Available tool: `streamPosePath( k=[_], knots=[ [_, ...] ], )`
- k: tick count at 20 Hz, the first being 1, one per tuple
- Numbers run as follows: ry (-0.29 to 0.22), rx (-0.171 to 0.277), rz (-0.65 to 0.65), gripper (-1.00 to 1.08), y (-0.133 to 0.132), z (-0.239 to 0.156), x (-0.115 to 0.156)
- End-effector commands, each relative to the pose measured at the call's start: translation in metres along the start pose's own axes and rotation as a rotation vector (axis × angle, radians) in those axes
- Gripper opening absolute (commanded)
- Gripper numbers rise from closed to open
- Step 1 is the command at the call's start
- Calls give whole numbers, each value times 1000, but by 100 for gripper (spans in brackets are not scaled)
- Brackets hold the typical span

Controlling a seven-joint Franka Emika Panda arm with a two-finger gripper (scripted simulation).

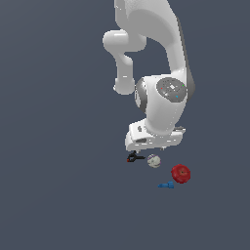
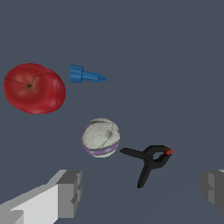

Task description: Pick up a designated object from a clutter of objects.

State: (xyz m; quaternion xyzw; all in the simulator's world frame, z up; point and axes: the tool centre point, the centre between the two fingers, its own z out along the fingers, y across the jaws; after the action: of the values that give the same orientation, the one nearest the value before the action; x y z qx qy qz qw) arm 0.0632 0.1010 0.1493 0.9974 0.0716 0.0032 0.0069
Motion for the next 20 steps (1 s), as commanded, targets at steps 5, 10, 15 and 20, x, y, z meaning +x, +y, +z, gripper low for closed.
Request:
streamPosePath(
  k=[5, 10, 15, 20],
  knots=[
    [-3, 10, -14, 100, -27, 43, 5],
    [-5, 13, -19, 100, -36, 59, 5],
    [-6, 14, -20, 100, -38, 61, 5],
    [-6, 14, -20, 100, -38, 75, 4]
  ],
)
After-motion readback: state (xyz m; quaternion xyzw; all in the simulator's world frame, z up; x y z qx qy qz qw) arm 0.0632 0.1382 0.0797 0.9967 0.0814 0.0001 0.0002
